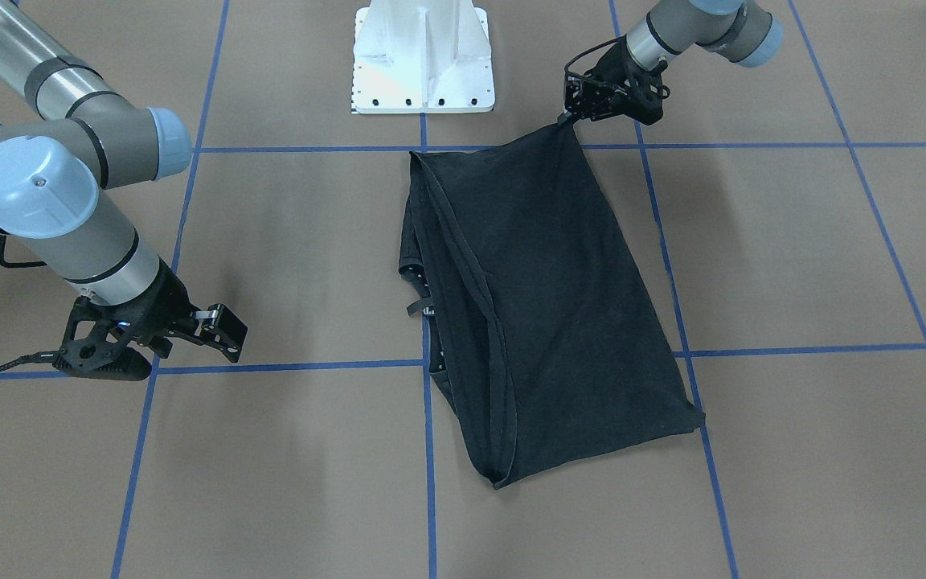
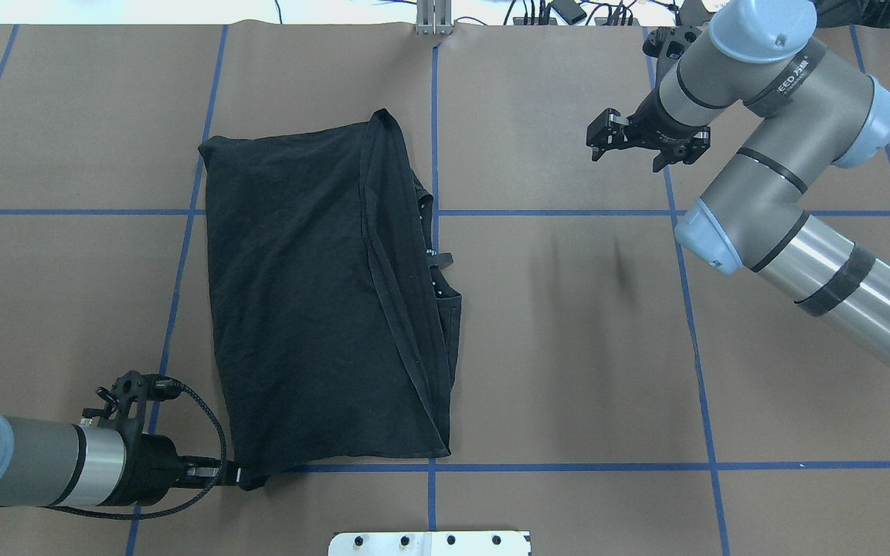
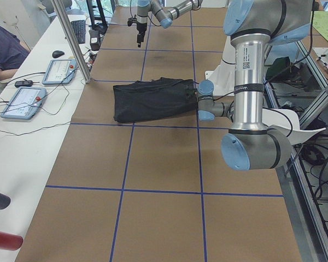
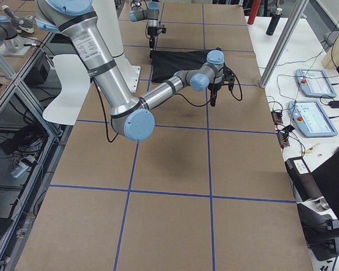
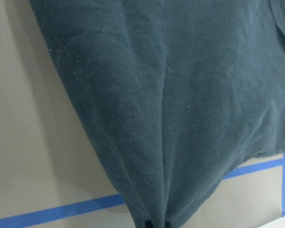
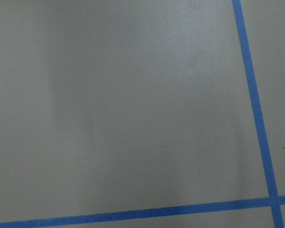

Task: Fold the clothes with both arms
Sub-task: 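Pull the shirt edge toward the robot with the left gripper, then move the right gripper across to the shirt's collar side while the left gripper holds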

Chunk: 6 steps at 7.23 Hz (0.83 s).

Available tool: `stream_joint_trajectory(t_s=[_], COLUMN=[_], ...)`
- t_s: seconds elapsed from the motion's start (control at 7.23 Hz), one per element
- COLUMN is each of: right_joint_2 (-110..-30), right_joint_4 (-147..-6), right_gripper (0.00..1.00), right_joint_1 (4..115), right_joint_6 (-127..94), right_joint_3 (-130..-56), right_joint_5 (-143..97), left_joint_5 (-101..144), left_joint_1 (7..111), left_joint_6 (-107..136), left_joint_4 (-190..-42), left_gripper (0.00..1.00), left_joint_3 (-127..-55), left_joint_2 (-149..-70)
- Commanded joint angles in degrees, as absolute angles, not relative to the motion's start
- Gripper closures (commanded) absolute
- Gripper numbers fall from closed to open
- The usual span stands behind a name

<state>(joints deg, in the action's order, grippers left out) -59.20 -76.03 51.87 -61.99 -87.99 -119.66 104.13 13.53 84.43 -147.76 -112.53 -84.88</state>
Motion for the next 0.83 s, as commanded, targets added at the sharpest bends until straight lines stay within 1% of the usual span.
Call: stream_joint_trajectory(t_s=[0.0, 0.14, 0.41, 0.69], right_joint_2=[-58.9, -58.7, -55.3, -53.1], right_joint_4=[-76.0, -76.1, -76.7, -77.2], right_gripper=[0.00, 0.00, 0.02, 0.02], right_joint_1=[51.9, 51.4, 47.4, 40.1], right_joint_6=[-61.2, -61.3, -62.0, -62.3], right_joint_3=[-88.2, -89.2, -89.9, -90.2], right_joint_5=[-120.1, -120.1, -118.9, -110.0], left_joint_5=[107.1, 114.1, 115.0, 114.7], left_joint_1=[16.4, 22.6, 25.2, 28.7], left_joint_6=[80.3, 74.5, 74.5, 74.6], left_joint_4=[-147.7, -147.7, -147.6, -145.7], left_gripper=[0.00, 0.00, 0.00, 0.00], left_joint_3=[-114.2, -114.4, -114.0, -113.1], left_joint_2=[-84.7, -84.5, -85.8, -87.7])
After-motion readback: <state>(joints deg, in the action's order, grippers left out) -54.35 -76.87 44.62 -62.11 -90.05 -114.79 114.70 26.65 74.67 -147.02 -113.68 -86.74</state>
